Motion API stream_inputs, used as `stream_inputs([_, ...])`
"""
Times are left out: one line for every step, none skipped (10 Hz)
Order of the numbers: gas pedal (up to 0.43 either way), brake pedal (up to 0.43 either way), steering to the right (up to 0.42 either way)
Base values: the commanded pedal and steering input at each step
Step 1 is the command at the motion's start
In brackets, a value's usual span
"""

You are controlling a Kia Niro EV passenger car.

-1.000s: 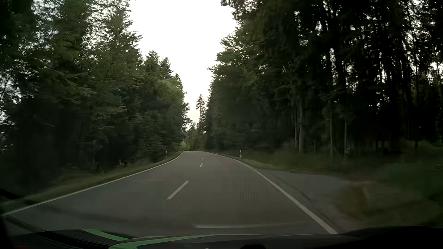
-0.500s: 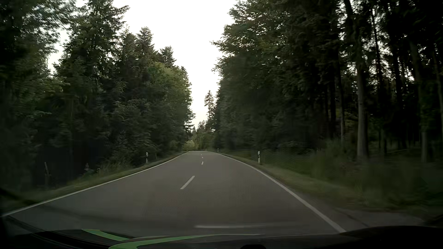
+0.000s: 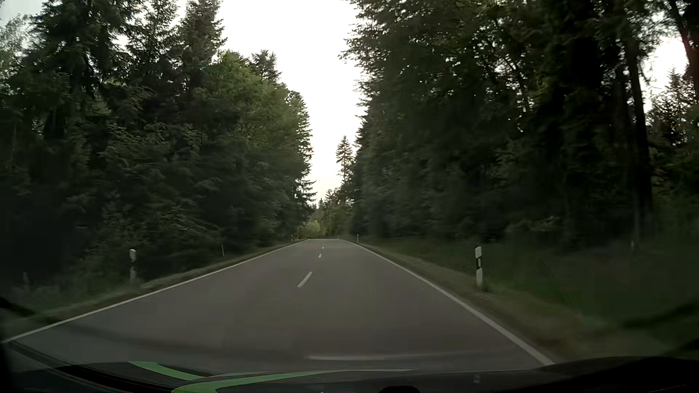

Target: Follow the waypoints while adhering to traffic rules and regulations

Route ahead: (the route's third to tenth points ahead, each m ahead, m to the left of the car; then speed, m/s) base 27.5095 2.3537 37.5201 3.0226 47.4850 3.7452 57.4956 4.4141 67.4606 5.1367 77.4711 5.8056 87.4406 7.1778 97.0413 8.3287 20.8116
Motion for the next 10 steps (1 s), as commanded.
stream_inputs([0.130, 0.000, -0.020])
stream_inputs([0.130, 0.000, -0.018])
stream_inputs([0.130, 0.000, -0.017])
stream_inputs([0.130, 0.000, -0.017])
stream_inputs([0.130, 0.000, -0.016])
stream_inputs([0.130, 0.000, -0.016])
stream_inputs([0.130, 0.000, -0.015])
stream_inputs([0.130, 0.000, -0.015])
stream_inputs([0.130, 0.000, -0.014])
stream_inputs([0.130, 0.000, -0.014])
